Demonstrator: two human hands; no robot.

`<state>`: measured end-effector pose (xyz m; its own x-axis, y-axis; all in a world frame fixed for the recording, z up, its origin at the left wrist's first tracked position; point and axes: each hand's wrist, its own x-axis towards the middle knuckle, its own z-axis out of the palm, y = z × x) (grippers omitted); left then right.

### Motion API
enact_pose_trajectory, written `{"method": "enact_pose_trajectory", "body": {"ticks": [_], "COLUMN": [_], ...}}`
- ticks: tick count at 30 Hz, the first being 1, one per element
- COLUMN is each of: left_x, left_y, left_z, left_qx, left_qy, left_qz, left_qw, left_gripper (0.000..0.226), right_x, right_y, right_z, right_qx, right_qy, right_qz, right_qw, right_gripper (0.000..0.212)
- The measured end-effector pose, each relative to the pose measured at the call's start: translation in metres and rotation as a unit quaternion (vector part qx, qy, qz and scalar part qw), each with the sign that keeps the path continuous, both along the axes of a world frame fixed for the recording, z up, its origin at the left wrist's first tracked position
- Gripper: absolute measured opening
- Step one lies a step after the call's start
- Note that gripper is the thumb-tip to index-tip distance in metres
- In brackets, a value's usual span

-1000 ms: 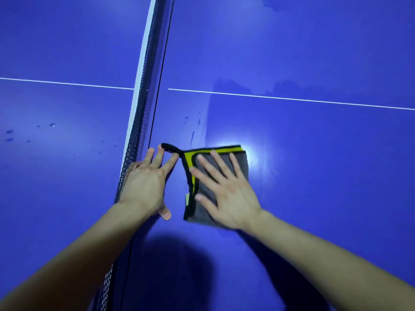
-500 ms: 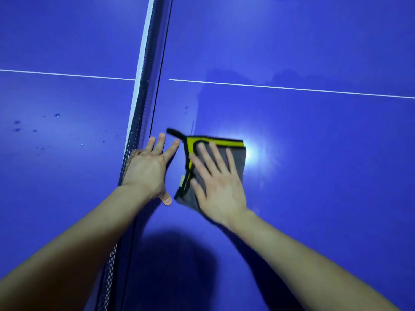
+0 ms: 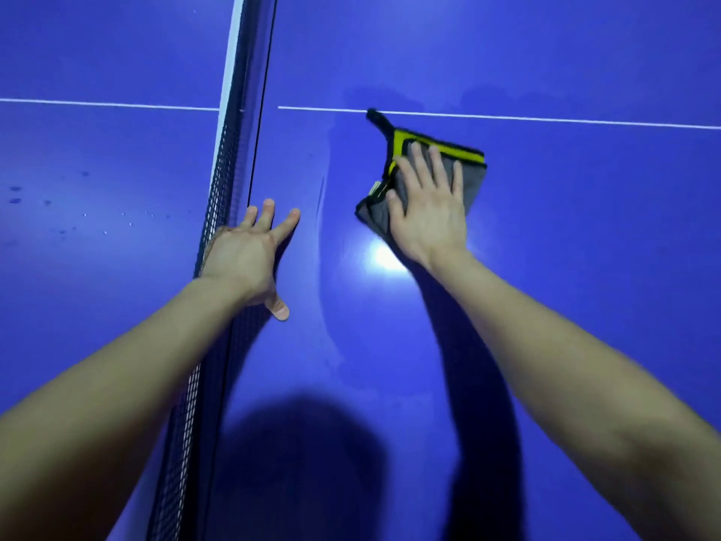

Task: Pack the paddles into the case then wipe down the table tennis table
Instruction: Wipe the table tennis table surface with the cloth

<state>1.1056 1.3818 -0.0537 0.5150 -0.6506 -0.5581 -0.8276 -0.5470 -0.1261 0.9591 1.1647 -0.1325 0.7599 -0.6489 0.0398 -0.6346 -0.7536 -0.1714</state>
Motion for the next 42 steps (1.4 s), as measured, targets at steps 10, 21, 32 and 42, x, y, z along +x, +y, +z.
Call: {"method": "enact_pose_trajectory", "body": {"ticks": [10, 21, 32, 42], "left_x": [-0.064, -0.163, -0.171, -0.170], "left_y": [0.058, 0.156, 0.176, 0.177], "left_z": [0.016, 0.030, 0.003, -0.001], "left_qx": [-0.121, 0.008, -0.031, -0.031], "left_qy": [0.027, 0.073, 0.050, 0.058], "left_qz": [0.054, 0.055, 0.059, 0.060], "left_qw": [0.991, 0.996, 0.996, 0.996], "left_gripper": [0.101, 0.177, 0.180, 0.178], "right_x": [-0.178, -0.082, -0.114, -0.033], "right_y": [0.198, 0.110, 0.202, 0.101], "right_z": [0.011, -0.002, 0.008, 0.007], "right_qx": [0.046, 0.027, 0.070, 0.025], "right_qy": [0.061, -0.010, -0.031, 0.021], "right_qz": [0.300, 0.343, 0.239, 0.220], "right_qw": [0.951, 0.939, 0.968, 0.975], "right_gripper": [0.094, 0.085, 0.096, 0.097]}}
